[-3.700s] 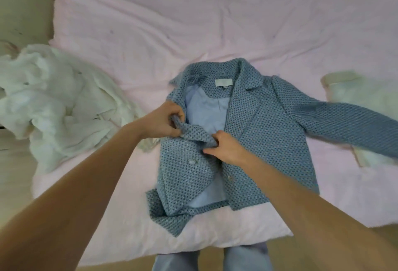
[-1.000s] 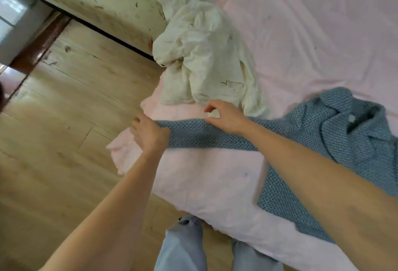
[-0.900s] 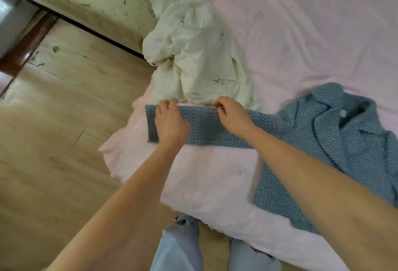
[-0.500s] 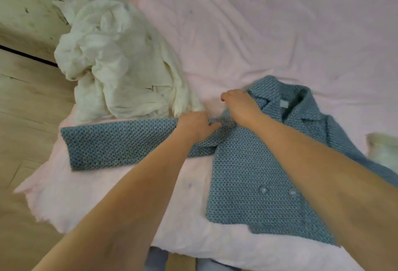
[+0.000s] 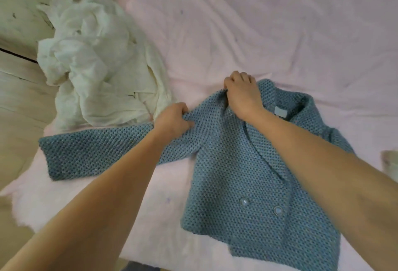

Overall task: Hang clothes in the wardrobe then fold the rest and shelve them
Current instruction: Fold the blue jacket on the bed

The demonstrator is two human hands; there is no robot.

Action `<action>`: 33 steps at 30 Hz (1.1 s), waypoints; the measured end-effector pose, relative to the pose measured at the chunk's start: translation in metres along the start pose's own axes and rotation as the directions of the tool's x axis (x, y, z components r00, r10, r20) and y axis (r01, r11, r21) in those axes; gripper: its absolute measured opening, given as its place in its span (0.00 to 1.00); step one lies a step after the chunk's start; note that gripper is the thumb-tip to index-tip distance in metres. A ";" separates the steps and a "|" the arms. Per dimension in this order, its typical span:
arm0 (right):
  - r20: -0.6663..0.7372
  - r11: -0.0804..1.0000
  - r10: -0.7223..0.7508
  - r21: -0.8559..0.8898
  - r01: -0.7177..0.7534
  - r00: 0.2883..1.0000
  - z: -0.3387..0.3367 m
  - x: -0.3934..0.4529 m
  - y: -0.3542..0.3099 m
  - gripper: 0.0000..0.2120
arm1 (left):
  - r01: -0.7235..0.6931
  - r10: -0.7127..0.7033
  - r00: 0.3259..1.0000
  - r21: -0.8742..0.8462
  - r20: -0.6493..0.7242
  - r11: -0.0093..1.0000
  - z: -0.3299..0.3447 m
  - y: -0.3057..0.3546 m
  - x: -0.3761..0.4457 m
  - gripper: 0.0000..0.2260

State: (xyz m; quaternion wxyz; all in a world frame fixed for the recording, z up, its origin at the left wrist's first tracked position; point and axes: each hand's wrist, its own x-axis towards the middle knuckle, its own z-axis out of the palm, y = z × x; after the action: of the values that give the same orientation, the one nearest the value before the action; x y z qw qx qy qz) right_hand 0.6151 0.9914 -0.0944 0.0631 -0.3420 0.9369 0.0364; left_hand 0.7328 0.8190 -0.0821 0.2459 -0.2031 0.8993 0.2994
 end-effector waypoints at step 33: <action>0.375 0.959 0.141 0.180 -0.221 0.916 0.053 -0.317 -0.120 0.28 | -0.446 0.405 0.892 0.546 0.203 0.709 0.120 -0.079 -0.180 0.16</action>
State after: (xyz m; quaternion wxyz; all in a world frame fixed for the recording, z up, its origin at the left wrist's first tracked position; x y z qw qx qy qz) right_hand 0.9379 1.1078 -0.1044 0.2661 -0.2320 0.9356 0.0005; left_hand 0.9552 0.8766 -0.0992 0.2506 0.1043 0.9601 0.0669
